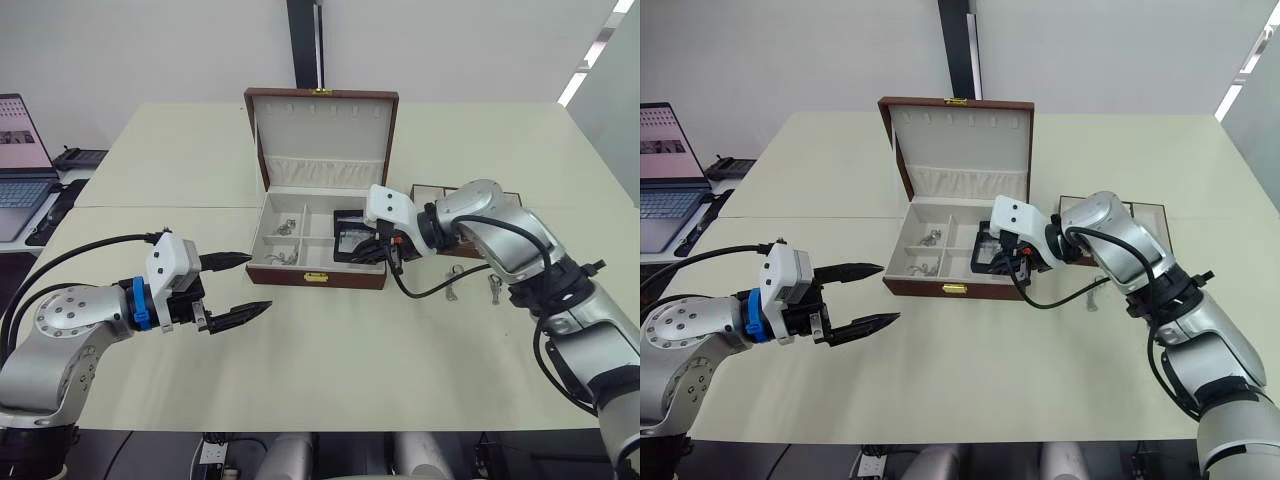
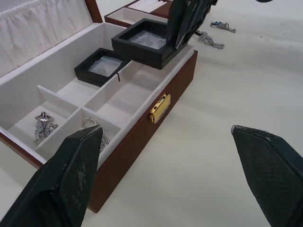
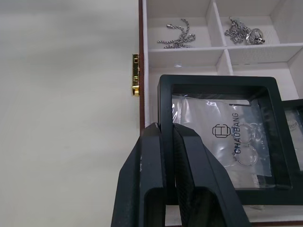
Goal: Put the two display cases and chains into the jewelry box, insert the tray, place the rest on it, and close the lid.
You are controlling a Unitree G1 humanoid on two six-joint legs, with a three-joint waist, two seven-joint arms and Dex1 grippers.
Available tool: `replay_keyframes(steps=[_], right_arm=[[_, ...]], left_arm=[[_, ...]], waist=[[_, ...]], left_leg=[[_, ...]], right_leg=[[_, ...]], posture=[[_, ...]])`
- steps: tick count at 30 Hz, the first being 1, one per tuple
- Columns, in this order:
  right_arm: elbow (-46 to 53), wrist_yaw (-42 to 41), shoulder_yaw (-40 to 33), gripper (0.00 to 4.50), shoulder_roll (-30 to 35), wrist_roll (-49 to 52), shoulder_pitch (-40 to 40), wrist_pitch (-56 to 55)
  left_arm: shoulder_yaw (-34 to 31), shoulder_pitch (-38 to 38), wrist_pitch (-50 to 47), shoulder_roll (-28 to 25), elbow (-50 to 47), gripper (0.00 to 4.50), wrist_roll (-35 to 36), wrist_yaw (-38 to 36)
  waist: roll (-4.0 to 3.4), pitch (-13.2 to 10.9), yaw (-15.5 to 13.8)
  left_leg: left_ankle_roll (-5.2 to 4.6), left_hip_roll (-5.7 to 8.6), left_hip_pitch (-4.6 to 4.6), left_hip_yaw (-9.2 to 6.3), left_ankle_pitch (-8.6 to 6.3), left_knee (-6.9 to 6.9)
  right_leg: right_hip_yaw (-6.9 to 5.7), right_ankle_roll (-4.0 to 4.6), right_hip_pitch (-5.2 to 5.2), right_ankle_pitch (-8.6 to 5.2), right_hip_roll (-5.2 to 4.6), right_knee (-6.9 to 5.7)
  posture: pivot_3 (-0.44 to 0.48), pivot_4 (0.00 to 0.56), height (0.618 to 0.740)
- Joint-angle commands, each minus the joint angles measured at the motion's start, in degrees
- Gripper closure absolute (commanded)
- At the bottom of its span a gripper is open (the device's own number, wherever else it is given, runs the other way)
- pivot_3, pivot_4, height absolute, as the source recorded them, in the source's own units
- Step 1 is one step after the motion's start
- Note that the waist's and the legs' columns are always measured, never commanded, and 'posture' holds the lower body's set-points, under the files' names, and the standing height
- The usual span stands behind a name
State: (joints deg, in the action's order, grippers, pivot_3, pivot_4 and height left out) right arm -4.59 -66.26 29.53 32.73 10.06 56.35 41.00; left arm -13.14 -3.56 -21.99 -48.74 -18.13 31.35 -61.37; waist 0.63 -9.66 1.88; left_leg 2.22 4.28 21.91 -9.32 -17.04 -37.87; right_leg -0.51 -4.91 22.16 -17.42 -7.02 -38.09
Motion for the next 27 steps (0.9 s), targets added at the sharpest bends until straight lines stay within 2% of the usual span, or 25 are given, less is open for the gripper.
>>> replay_keyframes(steps=[1,23,25,27], right_arm=[[-2.44,-0.68,-0.23,4.5,-1.73,-1.82,2.16,-2.9],[-3.83,-3.13,0.0,4.5,-4.82,-4.63,0.64,-1.95],[-4.22,-2.68,-0.28,3.78,-4.96,-4.81,0.65,-2.48],[-4.53,-2.44,-0.49,3.33,-5.04,-4.88,0.7,-2.92]], left_arm=[[0.06,-0.23,1.69,0.13,-0.33,0.0,-0.47,-0.39],[2.28,-6.95,-5.91,0.71,-4.93,0.0,2.07,3.33],[2.35,-7.03,-5.98,0.66,-4.96,0.0,2.15,3.32],[2.41,-7.1,-5.96,0.65,-4.93,0.0,2.11,3.24]], waist=[[0.0,0.0,0.01],[0.0,0.0,0.18],[0.0,0.0,0.18],[0.0,0.0,0.18]], left_leg=[[0.0,0.0,0.01,0.0,0.0,0.0],[0.08,0.01,-0.01,0.0,0.05,-0.03],[0.08,0.01,-0.01,0.0,0.05,-0.03],[0.08,0.01,-0.01,0.0,0.05,-0.03]], right_leg=[[0.01,0.0,0.01,0.0,0.0,0.0],[0.01,0.05,0.04,0.07,0.02,-0.08],[0.02,0.05,0.04,0.07,0.02,-0.08],[0.01,0.05,0.04,0.07,0.02,-0.09]], posture=[[0.0,0.15,0.74],[0.0,0.15,0.74],[0.0,0.15,0.74],[0.0,0.15,0.74]])
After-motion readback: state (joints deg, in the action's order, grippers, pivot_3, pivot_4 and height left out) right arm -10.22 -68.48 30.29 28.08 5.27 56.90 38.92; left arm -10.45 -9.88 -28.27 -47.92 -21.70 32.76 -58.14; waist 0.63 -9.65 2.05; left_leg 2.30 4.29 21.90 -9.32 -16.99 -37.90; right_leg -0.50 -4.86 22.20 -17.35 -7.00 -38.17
